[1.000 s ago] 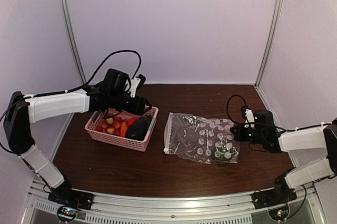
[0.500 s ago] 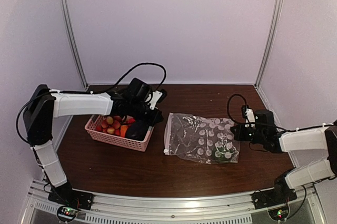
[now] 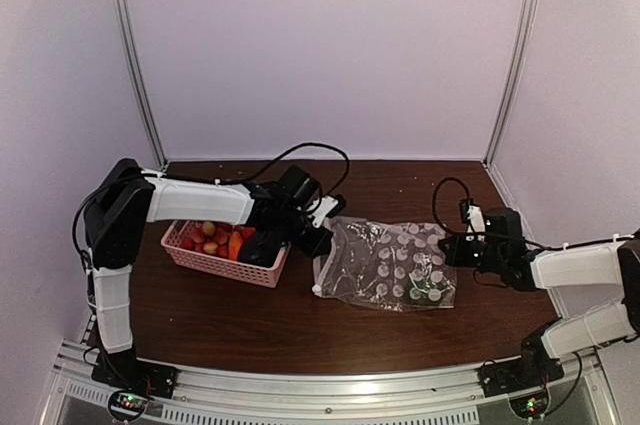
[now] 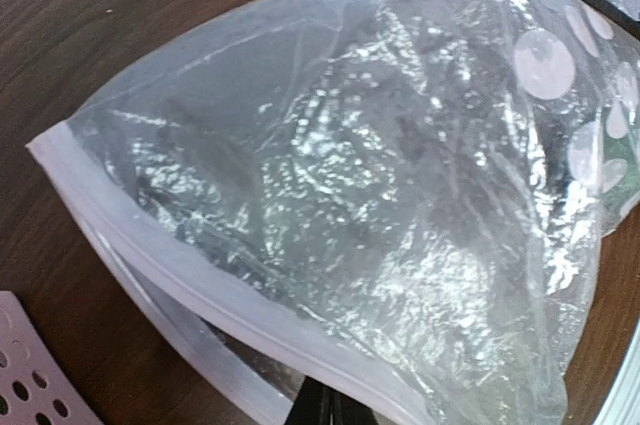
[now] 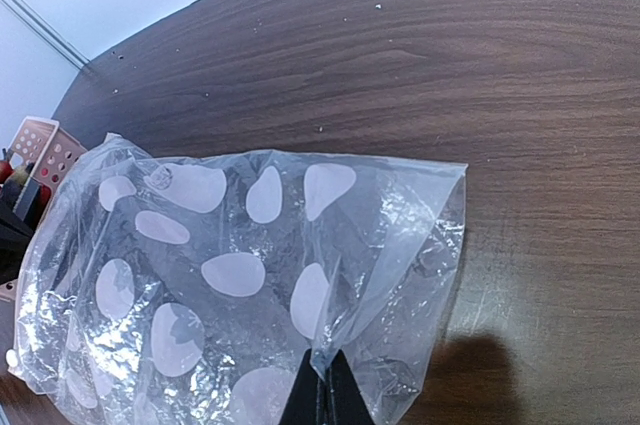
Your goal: Open the zip-top bag and remove the fake food
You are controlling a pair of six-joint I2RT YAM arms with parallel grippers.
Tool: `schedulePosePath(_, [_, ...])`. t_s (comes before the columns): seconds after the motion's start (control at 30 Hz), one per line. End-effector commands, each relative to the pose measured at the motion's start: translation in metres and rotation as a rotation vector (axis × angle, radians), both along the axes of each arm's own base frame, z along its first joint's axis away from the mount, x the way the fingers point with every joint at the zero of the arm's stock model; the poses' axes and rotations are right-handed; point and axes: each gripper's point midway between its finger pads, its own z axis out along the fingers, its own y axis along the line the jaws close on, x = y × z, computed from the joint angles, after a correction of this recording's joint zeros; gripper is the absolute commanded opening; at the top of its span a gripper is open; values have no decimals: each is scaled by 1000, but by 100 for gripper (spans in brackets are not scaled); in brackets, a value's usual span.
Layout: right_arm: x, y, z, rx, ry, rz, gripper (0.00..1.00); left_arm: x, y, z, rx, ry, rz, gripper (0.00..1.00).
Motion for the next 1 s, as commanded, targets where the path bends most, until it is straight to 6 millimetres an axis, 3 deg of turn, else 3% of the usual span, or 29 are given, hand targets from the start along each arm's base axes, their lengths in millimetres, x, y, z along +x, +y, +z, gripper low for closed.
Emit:
schedulePosePath(0.0, [-1, 1, -10, 14, 22, 1, 0, -16, -25, 16, -152, 59, -85, 3])
schedulePosePath(0.23, [1, 5, -12, 48, 34, 3, 3, -26, -44, 27, -290, 106, -137, 6])
schedulePosePath(0.37, [0, 5, -12, 48, 101, 6, 32, -18, -38, 18, -262, 98, -96, 7])
schedulePosePath(0.53, [-10, -10, 8, 58, 111, -39, 72, -11, -28, 9, -237, 98, -48, 7])
schedulePosePath(0.67, [-22, -19, 18, 79, 133, -66, 96, -10, -25, 7, -231, 99, -36, 8])
schedulePosePath(0.83, [-50, -22, 11, 98, 217, -63, 99, -9, -24, 5, -228, 93, -29, 8])
schedulePosePath(0.97, [-77, -19, -7, 155, 299, -51, 91, -9, -24, 5, -230, 93, -27, 12])
